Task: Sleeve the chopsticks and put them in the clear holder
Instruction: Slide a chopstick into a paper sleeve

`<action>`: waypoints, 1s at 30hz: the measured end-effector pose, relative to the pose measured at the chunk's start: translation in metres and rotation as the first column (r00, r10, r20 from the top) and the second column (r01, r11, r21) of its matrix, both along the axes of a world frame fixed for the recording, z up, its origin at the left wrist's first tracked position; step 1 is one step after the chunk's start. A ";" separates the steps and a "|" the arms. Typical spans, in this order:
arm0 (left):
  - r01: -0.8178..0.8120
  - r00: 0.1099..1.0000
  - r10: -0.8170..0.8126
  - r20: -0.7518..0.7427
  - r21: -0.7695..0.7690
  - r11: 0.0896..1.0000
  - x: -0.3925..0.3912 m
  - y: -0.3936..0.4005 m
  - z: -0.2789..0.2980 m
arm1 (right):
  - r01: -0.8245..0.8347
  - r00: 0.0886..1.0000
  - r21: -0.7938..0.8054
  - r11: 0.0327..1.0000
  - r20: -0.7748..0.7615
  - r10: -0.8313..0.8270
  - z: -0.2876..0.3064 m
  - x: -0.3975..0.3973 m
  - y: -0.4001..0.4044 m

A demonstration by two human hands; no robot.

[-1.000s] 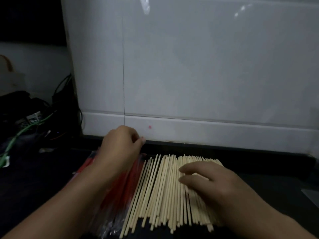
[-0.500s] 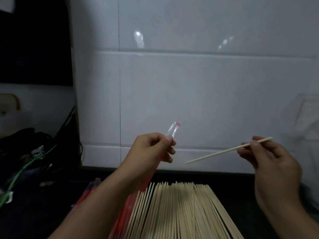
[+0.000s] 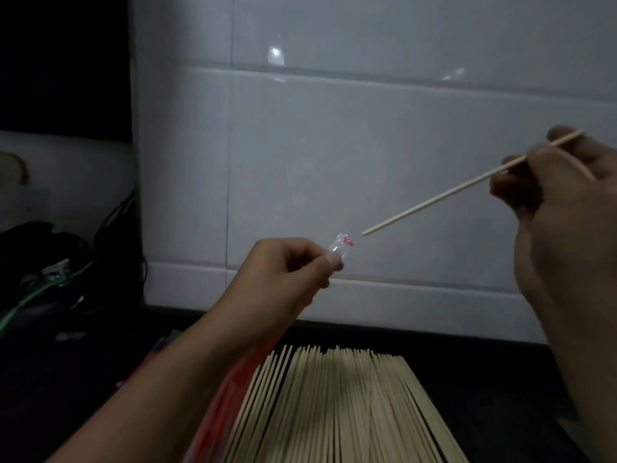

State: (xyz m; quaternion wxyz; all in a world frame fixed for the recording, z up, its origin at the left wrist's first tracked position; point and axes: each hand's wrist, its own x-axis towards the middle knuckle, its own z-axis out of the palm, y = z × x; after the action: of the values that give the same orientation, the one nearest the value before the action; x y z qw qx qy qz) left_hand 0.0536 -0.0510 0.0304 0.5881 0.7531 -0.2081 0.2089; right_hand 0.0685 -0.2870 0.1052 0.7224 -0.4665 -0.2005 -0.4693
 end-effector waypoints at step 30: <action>0.010 0.999 -0.009 -0.039 0.026 1.000 0.001 -0.001 -0.002 | -0.075 0.994 0.001 0.997 -0.085 0.075 -0.007 0.015 0.007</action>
State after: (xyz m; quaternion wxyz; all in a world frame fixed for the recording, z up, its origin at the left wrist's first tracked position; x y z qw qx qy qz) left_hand 0.0551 -0.0522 0.0287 0.5833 0.7636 -0.2029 0.1887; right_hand 0.0832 -0.2804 0.0984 0.7469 -0.4789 -0.1878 -0.4213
